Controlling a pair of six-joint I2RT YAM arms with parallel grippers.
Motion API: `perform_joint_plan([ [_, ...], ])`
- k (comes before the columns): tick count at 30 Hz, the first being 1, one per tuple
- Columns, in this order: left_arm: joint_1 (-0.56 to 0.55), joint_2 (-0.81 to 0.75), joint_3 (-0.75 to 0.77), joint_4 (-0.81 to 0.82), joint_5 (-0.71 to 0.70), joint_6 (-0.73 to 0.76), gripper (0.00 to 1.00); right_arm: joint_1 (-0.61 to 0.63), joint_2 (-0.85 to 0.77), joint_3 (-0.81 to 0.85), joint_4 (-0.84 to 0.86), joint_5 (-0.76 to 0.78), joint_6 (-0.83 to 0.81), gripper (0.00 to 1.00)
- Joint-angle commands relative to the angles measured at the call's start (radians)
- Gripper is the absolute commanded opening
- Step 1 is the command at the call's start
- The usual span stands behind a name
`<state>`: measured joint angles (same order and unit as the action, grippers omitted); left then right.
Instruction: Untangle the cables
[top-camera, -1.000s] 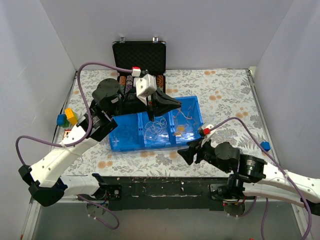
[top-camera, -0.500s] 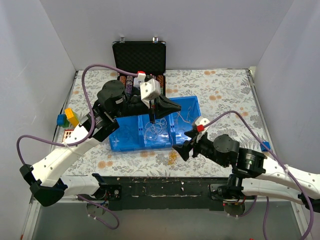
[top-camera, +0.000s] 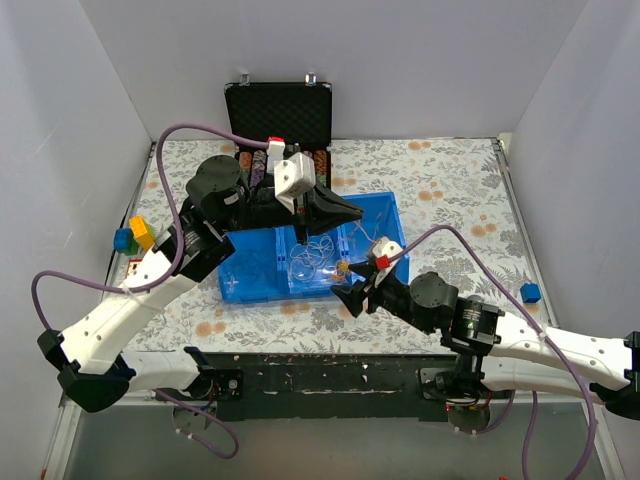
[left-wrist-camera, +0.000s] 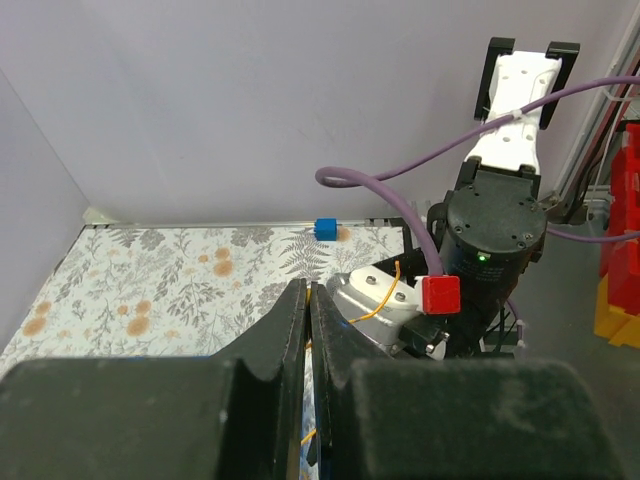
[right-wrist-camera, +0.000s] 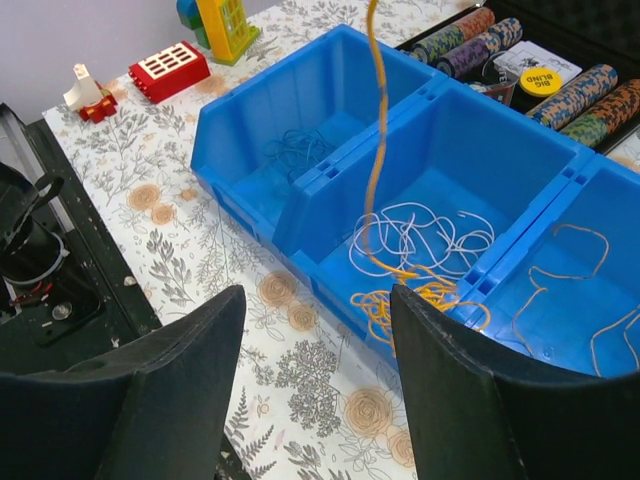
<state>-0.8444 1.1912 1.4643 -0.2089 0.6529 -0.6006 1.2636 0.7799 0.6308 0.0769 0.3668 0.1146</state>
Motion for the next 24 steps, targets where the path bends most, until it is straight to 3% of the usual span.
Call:
perform_joint_plan([
  [1,0.005,-0.004,0.048,0.011,0.031,-0.024,0.0,0.002,0.004,-0.008,0.15,0.04,-0.029,0.67],
  [9,0.014,-0.004,0.071,0.017,0.053,-0.048,0.0,0.0,0.035,0.02,0.176,0.095,-0.076,0.61],
  [13,0.018,-0.002,0.08,0.032,0.067,-0.067,0.0,0.0,0.056,0.017,0.169,0.063,-0.059,0.51],
  [17,0.022,0.01,0.12,0.046,0.042,-0.065,0.0,0.0,0.084,-0.028,0.164,-0.006,0.012,0.38],
  [24,0.022,0.074,0.295,0.051,-0.032,0.002,0.0,0.0,0.102,-0.212,0.204,-0.092,0.175,0.34],
])
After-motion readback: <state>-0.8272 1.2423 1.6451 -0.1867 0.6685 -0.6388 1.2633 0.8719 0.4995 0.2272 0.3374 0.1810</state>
